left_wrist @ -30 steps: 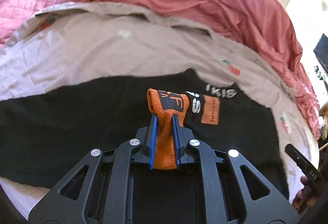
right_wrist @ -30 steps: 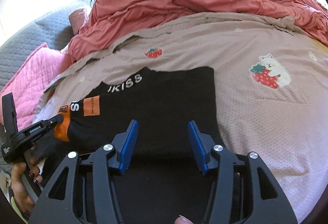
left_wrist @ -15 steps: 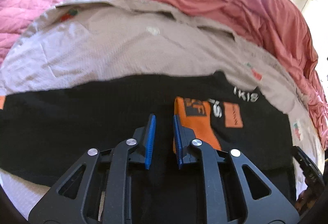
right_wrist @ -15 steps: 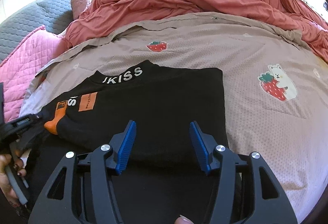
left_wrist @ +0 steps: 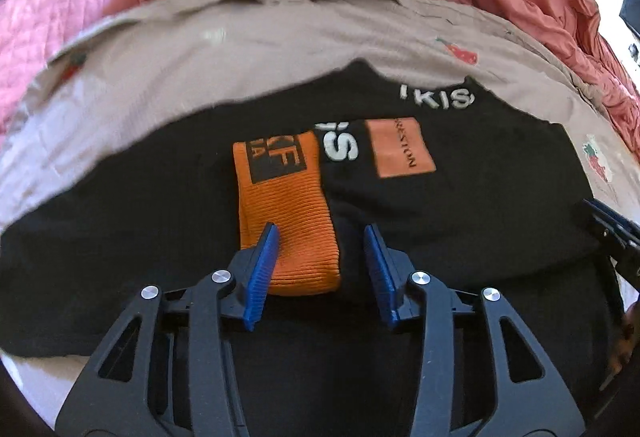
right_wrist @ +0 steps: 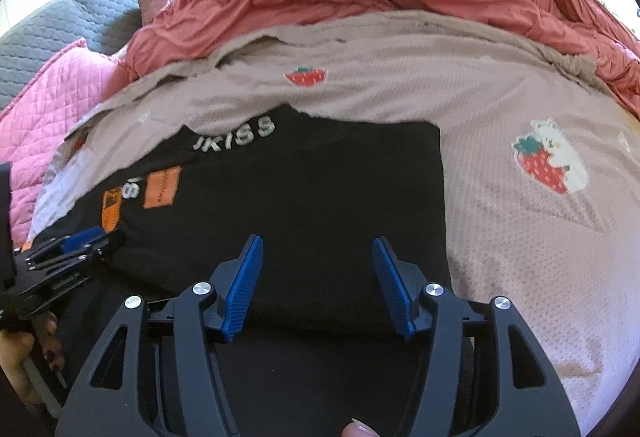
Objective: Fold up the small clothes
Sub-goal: 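Move the left tool toward the other sleeve's orange cuff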
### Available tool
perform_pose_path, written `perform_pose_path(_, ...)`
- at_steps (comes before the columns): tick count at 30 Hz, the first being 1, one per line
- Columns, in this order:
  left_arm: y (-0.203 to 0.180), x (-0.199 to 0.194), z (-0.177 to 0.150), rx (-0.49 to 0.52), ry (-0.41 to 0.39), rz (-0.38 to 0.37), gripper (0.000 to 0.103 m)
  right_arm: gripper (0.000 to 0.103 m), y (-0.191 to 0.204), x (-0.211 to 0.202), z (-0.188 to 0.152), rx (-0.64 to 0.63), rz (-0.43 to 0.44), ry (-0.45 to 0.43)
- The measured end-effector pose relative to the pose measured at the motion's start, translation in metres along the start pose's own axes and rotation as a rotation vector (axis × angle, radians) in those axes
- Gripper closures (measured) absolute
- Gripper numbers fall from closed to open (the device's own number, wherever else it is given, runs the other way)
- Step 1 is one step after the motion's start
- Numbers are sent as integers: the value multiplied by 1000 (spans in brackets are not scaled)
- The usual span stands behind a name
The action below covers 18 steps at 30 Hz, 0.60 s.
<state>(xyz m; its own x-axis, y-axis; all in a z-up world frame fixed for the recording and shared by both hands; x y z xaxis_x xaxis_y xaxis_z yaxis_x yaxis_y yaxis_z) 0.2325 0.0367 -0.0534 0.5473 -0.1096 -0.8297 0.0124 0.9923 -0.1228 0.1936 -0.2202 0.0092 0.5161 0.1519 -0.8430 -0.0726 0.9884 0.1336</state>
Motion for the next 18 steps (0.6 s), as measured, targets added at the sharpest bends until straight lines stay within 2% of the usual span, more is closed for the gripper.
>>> perform_pose_path(3, 2, -3, 0, -4, -3, -6, 65, 47, -6, 13, -6, 16, -21, 47)
perform_pose_path(7, 5, -5, -1, -22, -10, -24, 62, 47, -4, 17, -9, 11, -35, 46)
perform_pose_path(11, 10, -17, 1, -59, -35, -45, 49, 46, -7, 8, -10, 35, -12, 35)
perform_pose_path(14, 13, -25, 3, -76, -55, -48, 41, 35, -9, -3, -10, 50, -9, 18)
perform_pose_path(16, 14, -29, 3, -79, -63, -43, 31, 35, -8, -11, -10, 45, -4, 6)
perform_pose_path(18, 14, -34, 3, -78, -74, -37, 26, 35, -8, -16, -10, 45, -2, 0)
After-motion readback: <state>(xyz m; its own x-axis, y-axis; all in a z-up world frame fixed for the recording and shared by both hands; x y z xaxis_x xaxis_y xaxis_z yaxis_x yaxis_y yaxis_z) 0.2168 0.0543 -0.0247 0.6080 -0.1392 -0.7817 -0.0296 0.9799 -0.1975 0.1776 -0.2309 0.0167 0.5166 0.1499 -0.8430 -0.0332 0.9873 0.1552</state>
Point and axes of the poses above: each gripper's, at about its wrist camera, not at the fingertips, and x roughly the way its jaws point, y to its left, z to its top, the point moved 1 cm from there along x, roughly the way its jaws point, and after that the axes turned 3 degrees about -z, right-handed, at the moved point
